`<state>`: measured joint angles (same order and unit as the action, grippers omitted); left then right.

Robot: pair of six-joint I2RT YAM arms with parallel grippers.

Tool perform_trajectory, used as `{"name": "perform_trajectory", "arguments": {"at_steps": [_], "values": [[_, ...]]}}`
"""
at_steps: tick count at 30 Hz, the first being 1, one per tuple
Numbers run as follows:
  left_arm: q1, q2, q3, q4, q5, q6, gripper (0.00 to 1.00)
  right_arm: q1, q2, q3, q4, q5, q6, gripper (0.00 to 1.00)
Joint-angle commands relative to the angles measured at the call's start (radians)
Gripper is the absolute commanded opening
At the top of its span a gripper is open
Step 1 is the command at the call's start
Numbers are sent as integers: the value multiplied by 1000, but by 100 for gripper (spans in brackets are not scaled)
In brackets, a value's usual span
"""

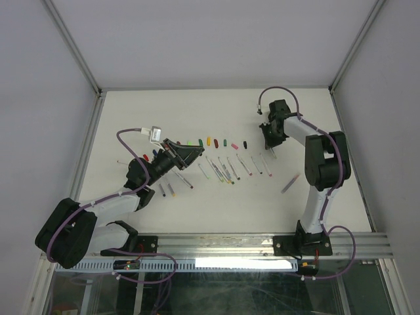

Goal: Open the pen caps
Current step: Place the pen cap at the center of the board.

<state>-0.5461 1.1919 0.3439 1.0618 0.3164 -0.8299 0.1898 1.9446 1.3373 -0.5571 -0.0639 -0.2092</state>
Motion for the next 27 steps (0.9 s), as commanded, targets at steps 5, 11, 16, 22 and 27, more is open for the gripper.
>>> {"name": "perform_trajectory", "arguments": {"at_steps": [5,11,16,22,27], "values": [[3,4,-1,53,17,-24,0,-13,-66,-17,48,-63,-21,0],[-19,42,21,58,30,-30,0,-81,-225,-134,60,-150,-6,0],[-82,146,98,64,9,-11,0,-132,-262,-202,35,-145,7,0],[-179,390,323,-42,-46,21,0,-176,-200,-220,18,-122,0,4],[-212,585,561,-215,-90,23,0,-199,-177,-220,10,-125,-10,10]]}}
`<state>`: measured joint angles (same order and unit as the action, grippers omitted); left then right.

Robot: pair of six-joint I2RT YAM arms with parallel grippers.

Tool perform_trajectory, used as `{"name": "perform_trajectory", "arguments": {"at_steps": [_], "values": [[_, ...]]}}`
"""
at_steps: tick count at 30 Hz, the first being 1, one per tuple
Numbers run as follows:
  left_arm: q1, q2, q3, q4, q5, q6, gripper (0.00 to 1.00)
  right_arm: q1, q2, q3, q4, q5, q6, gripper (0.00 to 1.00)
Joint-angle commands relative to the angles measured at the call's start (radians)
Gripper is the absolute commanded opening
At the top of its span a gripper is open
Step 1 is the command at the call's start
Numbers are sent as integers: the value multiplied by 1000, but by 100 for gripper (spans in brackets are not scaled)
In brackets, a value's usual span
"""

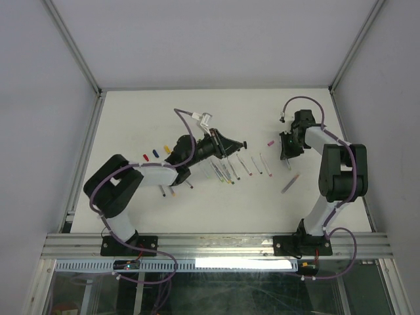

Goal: Open the pen caps
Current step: Place the pen cap at the center of the board.

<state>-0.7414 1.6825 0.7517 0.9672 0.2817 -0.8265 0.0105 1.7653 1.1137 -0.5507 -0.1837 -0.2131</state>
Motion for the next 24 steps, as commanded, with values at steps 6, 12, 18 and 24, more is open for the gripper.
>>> {"name": "perform_trajectory", "arguments": {"at_steps": [6,12,18,24], "values": [[-29,361,553,-465,-80,42,0,-32,21,15,-14,-42,-8,20],[-40,567,864,-708,-96,62,0,-57,35,31,-33,-96,-11,25],[-47,693,1085,-783,-102,82,0,-83,28,44,-50,-154,-12,29],[-48,859,1336,-809,-50,65,0,-99,17,44,-45,-212,-14,30]]}}
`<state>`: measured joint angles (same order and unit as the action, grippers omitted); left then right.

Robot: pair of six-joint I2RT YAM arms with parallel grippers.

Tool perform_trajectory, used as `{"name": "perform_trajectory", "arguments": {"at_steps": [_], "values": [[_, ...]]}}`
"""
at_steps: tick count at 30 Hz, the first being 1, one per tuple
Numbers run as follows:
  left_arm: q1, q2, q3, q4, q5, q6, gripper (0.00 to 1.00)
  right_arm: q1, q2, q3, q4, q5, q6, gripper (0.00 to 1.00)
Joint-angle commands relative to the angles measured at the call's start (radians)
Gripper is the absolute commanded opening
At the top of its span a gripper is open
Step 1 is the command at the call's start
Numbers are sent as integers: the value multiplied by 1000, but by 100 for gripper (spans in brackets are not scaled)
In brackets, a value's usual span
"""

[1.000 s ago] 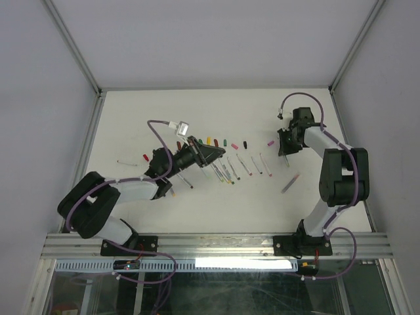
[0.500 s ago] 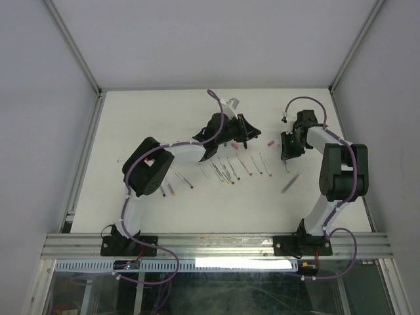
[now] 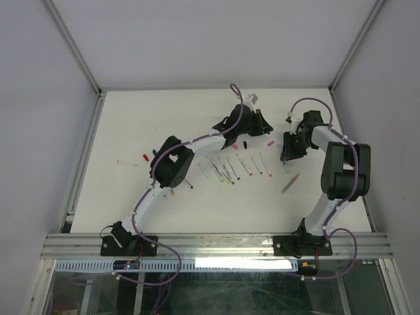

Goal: Open the pen caps
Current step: Place the pen cap at the center of the board.

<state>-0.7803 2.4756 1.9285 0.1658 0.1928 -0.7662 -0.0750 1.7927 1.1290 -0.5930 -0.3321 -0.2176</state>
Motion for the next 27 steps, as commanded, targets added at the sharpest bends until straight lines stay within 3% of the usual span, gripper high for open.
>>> {"name": "perform_trajectory", "arguments": {"at_steps": [1,7,27], "values": [[-9,92,199,-6,53,-1,1,-15,-10,31,-3,-64,-9,29],[-12,194,338,15,77,-33,11,-29,-19,31,8,-74,-1,30],[-29,281,428,-50,-10,-30,24,-62,-50,20,39,-85,30,30]]}}
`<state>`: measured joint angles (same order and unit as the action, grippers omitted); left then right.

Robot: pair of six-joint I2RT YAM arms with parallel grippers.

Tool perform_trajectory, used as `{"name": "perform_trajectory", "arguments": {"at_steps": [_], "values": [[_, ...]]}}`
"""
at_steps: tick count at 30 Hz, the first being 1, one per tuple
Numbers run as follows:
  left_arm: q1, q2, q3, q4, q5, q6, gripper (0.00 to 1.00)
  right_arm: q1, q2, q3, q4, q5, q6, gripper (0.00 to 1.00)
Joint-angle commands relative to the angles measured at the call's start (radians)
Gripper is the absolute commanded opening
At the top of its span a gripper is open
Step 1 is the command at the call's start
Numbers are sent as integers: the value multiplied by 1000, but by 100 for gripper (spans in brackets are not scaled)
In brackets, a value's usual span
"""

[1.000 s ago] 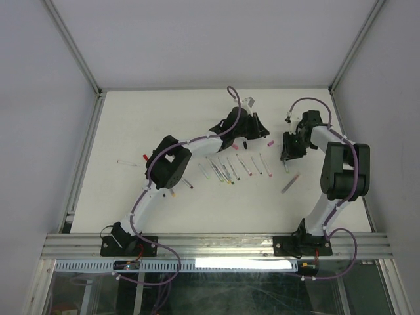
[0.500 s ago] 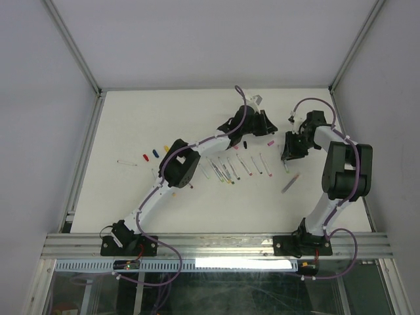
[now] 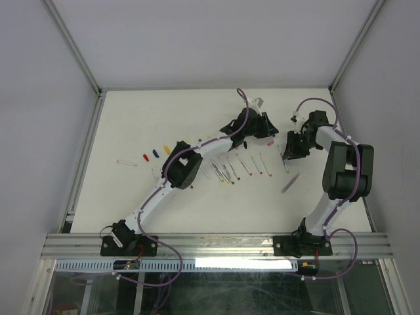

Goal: Open the pen caps
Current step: Place the pen cap at the center of the board.

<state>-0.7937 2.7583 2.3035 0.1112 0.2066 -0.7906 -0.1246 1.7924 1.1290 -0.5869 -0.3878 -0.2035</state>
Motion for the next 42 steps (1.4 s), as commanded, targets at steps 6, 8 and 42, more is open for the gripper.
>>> {"name": "perform_trajectory", "arguments": {"at_steps": [6,8,42], "values": [[-15,-2,53,-15,-42,1,27,-19,-57,20,34,-32,18,30],[-15,-2,53,-17,-44,2,28,-20,-60,20,34,-34,19,30],[-22,-18,118,-80,-145,119,66,-37,-130,3,58,-66,13,30]]}}
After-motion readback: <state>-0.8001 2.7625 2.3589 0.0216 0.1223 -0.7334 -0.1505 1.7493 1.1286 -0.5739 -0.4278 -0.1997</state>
